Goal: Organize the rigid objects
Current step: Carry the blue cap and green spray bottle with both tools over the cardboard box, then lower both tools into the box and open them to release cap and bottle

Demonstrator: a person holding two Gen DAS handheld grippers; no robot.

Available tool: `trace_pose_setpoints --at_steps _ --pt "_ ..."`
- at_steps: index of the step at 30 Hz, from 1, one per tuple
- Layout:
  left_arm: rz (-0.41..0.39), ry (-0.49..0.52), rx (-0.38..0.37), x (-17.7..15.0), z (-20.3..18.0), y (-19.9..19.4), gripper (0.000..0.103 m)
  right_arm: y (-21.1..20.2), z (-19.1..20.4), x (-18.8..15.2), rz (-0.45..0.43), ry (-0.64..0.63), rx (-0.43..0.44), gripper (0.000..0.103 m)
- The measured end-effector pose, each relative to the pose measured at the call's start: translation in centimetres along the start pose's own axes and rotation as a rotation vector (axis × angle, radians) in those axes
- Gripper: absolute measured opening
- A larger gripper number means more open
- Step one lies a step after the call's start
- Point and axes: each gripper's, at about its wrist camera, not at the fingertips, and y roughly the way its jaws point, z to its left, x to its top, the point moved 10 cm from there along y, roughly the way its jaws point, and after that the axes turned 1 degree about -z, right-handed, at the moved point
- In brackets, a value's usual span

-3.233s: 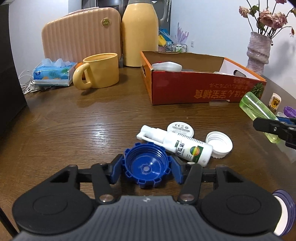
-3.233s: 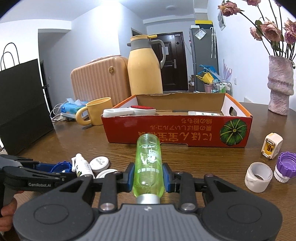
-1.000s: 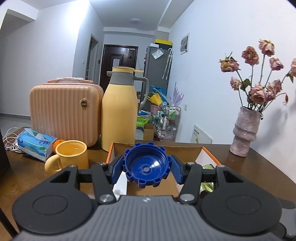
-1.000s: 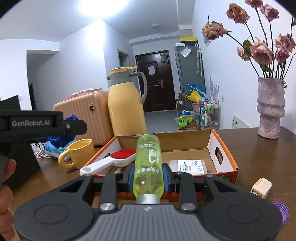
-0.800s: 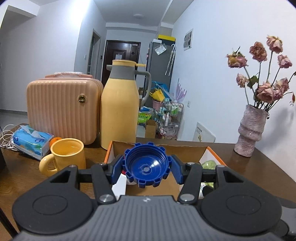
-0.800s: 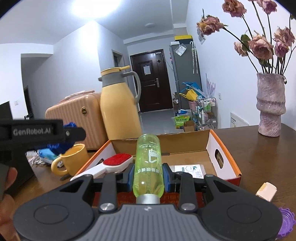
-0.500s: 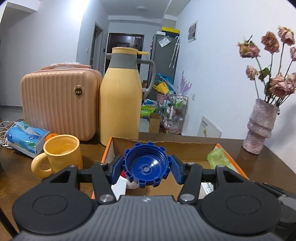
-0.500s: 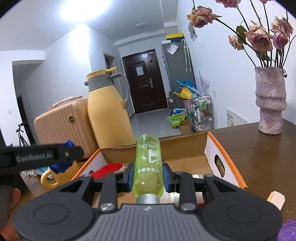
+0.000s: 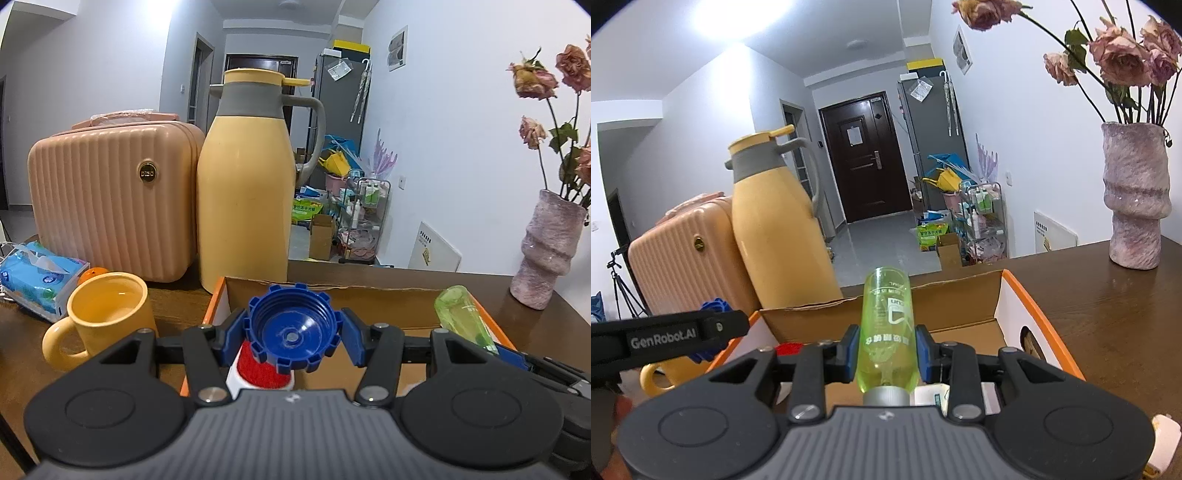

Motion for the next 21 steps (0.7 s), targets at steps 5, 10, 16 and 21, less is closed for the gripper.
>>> trace_pose_setpoints --at_steps 5,10,16,21 --pt "0.037 0.014 0.019 -0.3 0.0 2.0 0.055 1.8 -0.4 0.2 0.023 -0.002 -0.013 0.03" --pt "0.064 0.024 0.036 -0.6 0.2 3.3 0.055 3.5 -0.6 0.0 0.051 -0.008 -0.016 0.03" --pt "0.08 0.04 0.052 -0.8 0.4 4.2 0.055 5.3 -0.8 0.0 0.086 -0.025 -0.035 0.03" --pt "0.088 0.047 0.054 -1.1 0.5 4.5 0.055 6.3 -0.9 -0.6 0.123 -0.043 -0.049 0.03"
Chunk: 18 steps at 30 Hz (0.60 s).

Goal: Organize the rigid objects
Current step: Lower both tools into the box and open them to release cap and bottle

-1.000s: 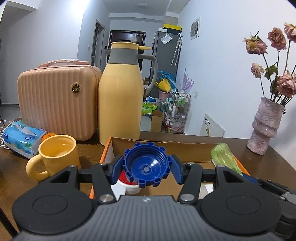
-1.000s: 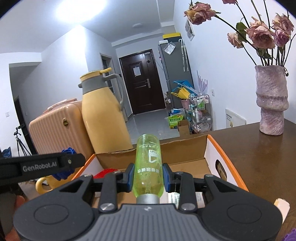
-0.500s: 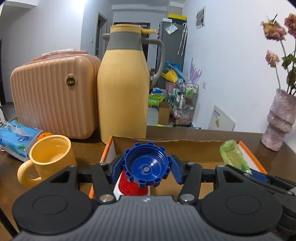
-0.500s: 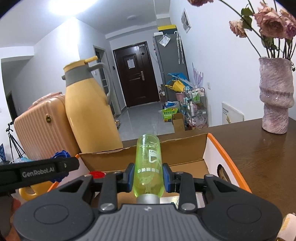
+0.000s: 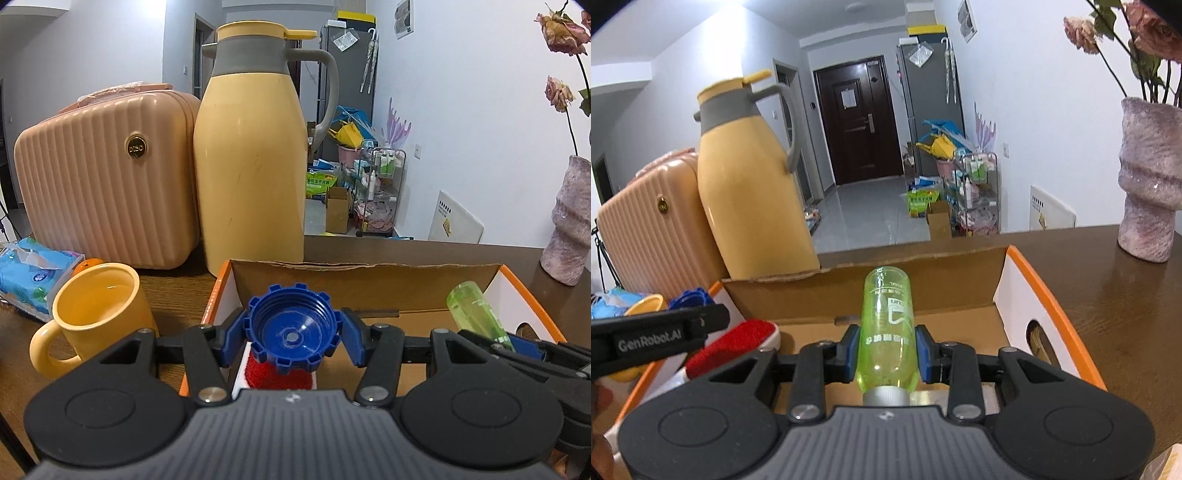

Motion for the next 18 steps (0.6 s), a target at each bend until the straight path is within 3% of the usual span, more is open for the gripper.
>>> trace_pose_setpoints --at_steps 5,6,7,8,9,10,13,15,18 --pt "0.011 -0.004 -0.012 -0.3 -0.1 0.1 0.056 0.6 0.3 -0.8 0.044 -0.013 0.003 0.031" --pt "0.008 -0.002 -0.01 -0.3 -0.1 0.1 0.06 0.7 0.4 -0.9 0.053 -0.013 0.005 0.032" --pt "0.003 -0.002 -0.009 -0.2 -0.1 0.0 0.07 0.8 0.3 -1.1 0.058 -0.013 0.006 0.034" --pt "-0.004 -0.005 -0.004 -0.2 0.0 -0.2 0.077 0.8 0.4 -1.0 0.057 -0.016 0.002 0.042" --pt "-0.012 -0.009 0.004 -0.1 0.1 -0.4 0.092 0.7 0.3 -0.9 0.049 -0.025 -0.009 0.05" --pt "-0.026 -0.015 0.014 0.1 0.3 -0.6 0.096 0.6 0.4 -0.8 0.044 -0.034 -0.02 0.054" --pt "-0.048 -0.024 0.024 0.5 0.6 -1.1 0.103 0.1 0.2 -0.6 0.033 -0.045 -0.033 0.069" --pt "-0.053 -0.037 0.037 0.6 0.9 -1.2 0.103 -0.1 0.1 -0.5 0.029 -0.057 -0.052 0.088" --pt "-0.045 -0.054 0.032 0.6 1.2 -1.1 0.103 -0.3 -0.1 -0.3 0.02 -0.06 -0.068 0.099"
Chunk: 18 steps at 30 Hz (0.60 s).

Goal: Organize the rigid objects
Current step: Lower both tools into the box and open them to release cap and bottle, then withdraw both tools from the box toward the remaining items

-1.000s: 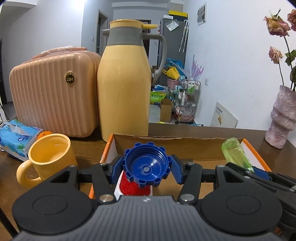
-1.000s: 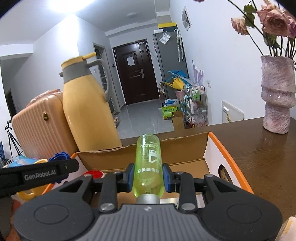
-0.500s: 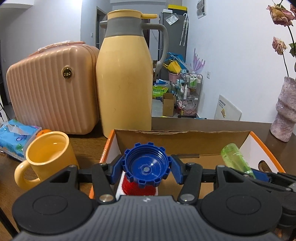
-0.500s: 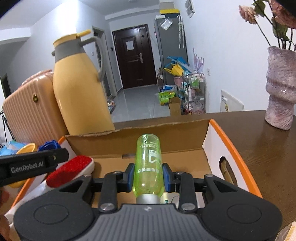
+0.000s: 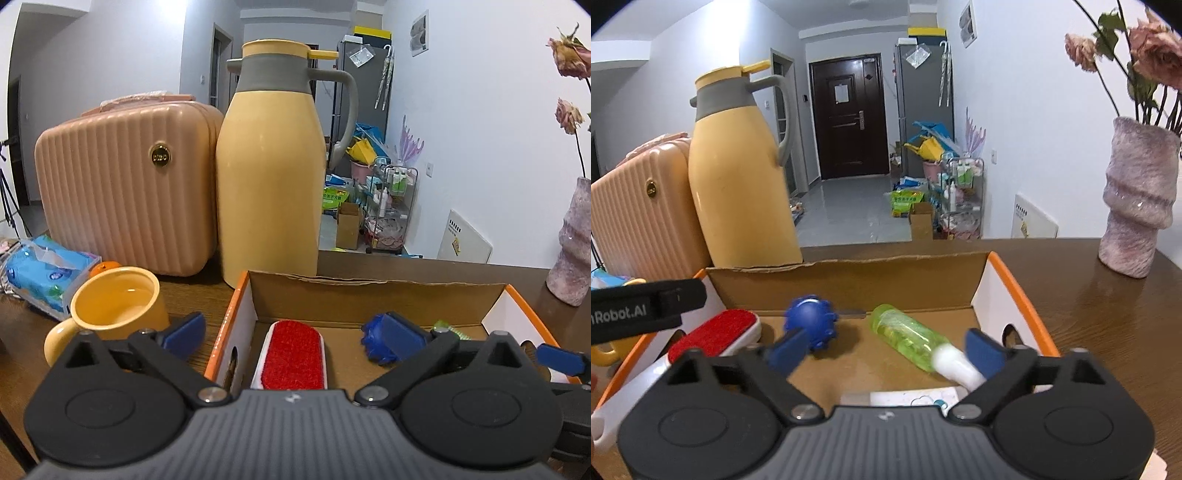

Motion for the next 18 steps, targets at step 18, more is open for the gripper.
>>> trace_pose_setpoints --at_steps 18 --pt "-0.038 -0.039 0.005 0.6 0.6 -1.9 0.103 -2.1 -0.1 0.5 -0.042 -0.007 -0.02 0.103"
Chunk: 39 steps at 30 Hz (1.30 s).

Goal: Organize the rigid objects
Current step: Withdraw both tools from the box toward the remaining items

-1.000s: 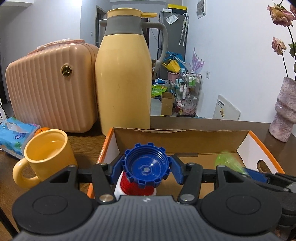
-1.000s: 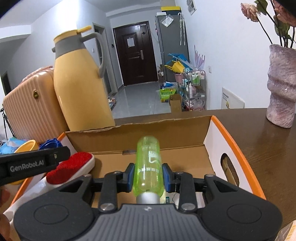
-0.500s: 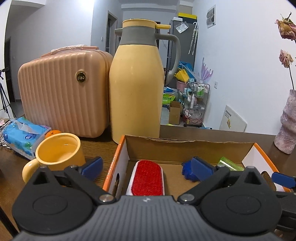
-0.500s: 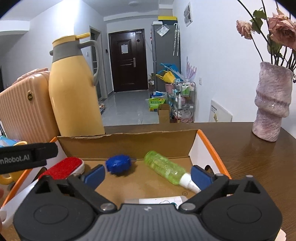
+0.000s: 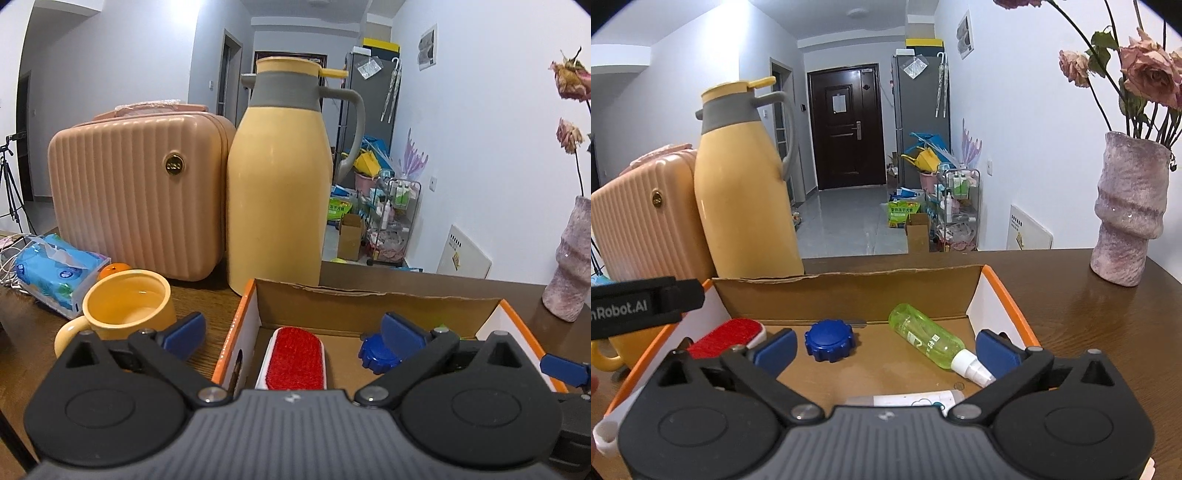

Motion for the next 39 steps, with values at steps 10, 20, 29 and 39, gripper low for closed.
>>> trace_pose_setpoints --at_steps 10,20,29,39 --pt "-0.035 0.012 0.002 -0.7 1.0 -3.0 0.103 -2.7 -0.2 0.1 -0.04 -0.005 0.01 0.103" --pt "-0.045 0.019 -0.003 -2.4 2.5 -6.1 0.103 -6.3 0.1 -2.0 -0.063 -0.061 0.022 0.103" --pt "-0.041 0.037 -0.016 -4.3 3.5 -8.6 0.103 -9.8 -0.2 -4.0 -0.101 -0.065 0.025 0.103" --pt "-0.067 0.045 -0.027 -6.0 4.6 -12.2 0.103 -14.4 -0.8 -5.3 -0.185 -0.065 0.027 0.103"
